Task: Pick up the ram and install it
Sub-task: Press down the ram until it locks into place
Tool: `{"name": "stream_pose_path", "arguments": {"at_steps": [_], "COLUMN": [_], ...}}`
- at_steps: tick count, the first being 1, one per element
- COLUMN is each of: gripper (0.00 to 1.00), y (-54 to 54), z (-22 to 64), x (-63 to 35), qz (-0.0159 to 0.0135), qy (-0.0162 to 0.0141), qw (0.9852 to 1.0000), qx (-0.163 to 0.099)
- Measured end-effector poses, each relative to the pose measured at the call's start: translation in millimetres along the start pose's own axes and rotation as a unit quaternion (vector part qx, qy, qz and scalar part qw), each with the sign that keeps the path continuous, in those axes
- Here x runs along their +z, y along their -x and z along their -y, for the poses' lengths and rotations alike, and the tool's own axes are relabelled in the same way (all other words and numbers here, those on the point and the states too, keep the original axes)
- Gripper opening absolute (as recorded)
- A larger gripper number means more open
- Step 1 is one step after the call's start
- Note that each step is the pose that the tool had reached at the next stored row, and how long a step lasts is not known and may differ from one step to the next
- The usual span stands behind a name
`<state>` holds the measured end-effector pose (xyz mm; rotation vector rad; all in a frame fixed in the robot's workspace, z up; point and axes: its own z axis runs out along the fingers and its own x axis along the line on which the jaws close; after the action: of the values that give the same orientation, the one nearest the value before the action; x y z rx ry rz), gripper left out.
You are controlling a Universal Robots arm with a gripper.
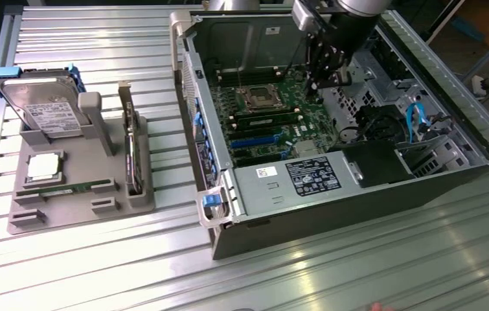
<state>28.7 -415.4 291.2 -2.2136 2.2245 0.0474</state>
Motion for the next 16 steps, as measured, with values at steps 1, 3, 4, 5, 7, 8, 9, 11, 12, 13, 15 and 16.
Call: {"name": "stream_pose_path", "arguments": {"at_steps": [1, 3, 4, 5, 7, 8, 9, 11, 12, 13, 15, 16], "gripper": [0.11, 0.11, 0.11, 0.11, 0.11, 0.11, 0.11, 0.11, 0.11, 0.11, 0.11, 0.11], "y": [0.0, -0.1, -0.2, -0.3, -0.6, -0.6, -0.7, -0.8, -0.8, -0.9, -1.0, -1.1], "z": [0.0, 0.1, 0.2, 0.2, 0.5, 0.5, 0.5, 0.6, 0.7, 0.7, 0.8, 0.9], "x": [1.6, 5.3, 8.6, 12.9, 24.1, 25.9, 27.7, 33.3, 35.9, 37.7, 43.4, 45.4], "qz": [0.0000, 0.0000, 0.0000, 0.0000, 0.0000, 0.0000, 0.0000, 0.0000, 0.0000, 0.0000, 0.0000, 0.0000], "qy": [0.0000, 0.0000, 0.0000, 0.0000, 0.0000, 0.0000, 0.0000, 0.0000, 0.0000, 0.0000, 0.0000, 0.0000], "qw": [1.0000, 1.0000, 1.0000, 1.0000, 1.0000, 1.0000, 1.0000, 1.0000, 1.0000, 1.0000, 1.0000, 1.0000], "qx": [0.000, 0.000, 0.000, 0.000, 0.000, 0.000, 0.000, 0.000, 0.000, 0.000, 0.000, 0.000]}}
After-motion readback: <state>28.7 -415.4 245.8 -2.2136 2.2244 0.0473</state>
